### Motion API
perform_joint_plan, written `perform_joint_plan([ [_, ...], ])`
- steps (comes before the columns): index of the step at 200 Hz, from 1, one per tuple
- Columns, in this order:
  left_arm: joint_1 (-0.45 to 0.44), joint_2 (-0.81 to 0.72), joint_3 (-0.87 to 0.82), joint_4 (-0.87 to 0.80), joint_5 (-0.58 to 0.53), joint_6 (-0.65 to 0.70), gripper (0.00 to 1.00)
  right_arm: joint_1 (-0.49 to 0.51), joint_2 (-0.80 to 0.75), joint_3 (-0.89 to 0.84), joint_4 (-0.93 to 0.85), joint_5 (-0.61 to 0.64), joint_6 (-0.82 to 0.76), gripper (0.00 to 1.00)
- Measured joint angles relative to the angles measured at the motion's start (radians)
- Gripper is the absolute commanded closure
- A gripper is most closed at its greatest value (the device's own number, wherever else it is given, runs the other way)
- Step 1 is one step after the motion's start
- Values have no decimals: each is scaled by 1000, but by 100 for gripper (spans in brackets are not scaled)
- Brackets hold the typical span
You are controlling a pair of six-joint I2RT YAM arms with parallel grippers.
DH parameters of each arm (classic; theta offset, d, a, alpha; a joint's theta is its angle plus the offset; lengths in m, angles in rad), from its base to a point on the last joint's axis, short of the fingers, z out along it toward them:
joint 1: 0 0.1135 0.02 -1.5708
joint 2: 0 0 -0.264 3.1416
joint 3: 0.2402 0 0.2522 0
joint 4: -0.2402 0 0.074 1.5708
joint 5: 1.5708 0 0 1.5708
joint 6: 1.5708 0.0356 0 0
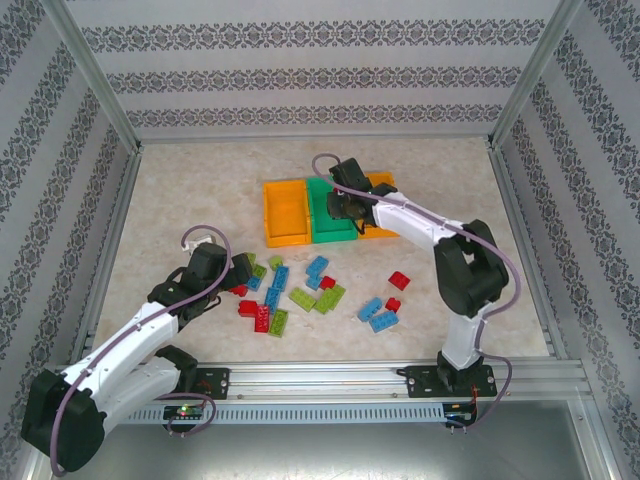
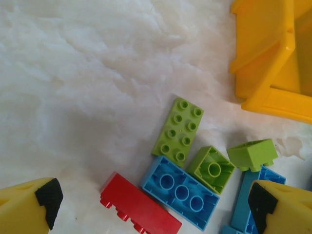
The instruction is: Sort the legos into containers by color
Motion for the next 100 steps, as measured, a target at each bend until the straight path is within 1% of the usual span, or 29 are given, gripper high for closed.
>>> perform_joint_plan([
  [17,0,-17,-7,-20,16,-14,8,-13,60,37,-2,-6,-5,66],
  [31,-1,-32,-14,-36,32,-27,11,-13,73,66,1,-14,-12,60],
  [62,-8,-40,-19,-65,55,-37,12,-13,109,103,7,-37,-15,49],
  [78,-17,-40,-19,-74,64,-38,14,-12,120,103,10,-50,-17,45],
  [100,-33,-40,-19,-76,71,-37,14,-12,119,95,16,-70,-19,37],
])
